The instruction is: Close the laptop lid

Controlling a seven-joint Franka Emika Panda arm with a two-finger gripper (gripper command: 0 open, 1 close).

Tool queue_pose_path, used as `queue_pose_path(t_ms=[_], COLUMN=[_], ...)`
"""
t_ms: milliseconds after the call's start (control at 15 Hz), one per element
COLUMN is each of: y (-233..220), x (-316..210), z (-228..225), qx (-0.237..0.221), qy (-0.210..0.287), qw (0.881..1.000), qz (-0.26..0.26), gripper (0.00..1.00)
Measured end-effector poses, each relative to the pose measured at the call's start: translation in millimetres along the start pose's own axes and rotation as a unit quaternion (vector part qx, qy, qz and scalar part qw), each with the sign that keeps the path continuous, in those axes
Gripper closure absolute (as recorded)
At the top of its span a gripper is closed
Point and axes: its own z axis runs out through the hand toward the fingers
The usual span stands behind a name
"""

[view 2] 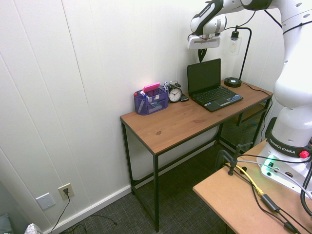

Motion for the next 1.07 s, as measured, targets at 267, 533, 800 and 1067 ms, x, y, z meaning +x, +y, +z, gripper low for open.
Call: queue_pose_path(t_ms=[267,533,800,1067], y=[4.0,14.6,45.8,89.9], x=[0.8,6.5,2.8,-12.7], z=[13.3,19.6,30.7,41.0], qx=[-0.009,-0.015,-0.028,-0.037], qy=[-0.006,-0.009,-0.017,-0.025], qw=[1.000,1.000,0.999,0.998], qz=[0.003,0.013,0.023,0.032], gripper=[1.00,1.00,1.00,1.00])
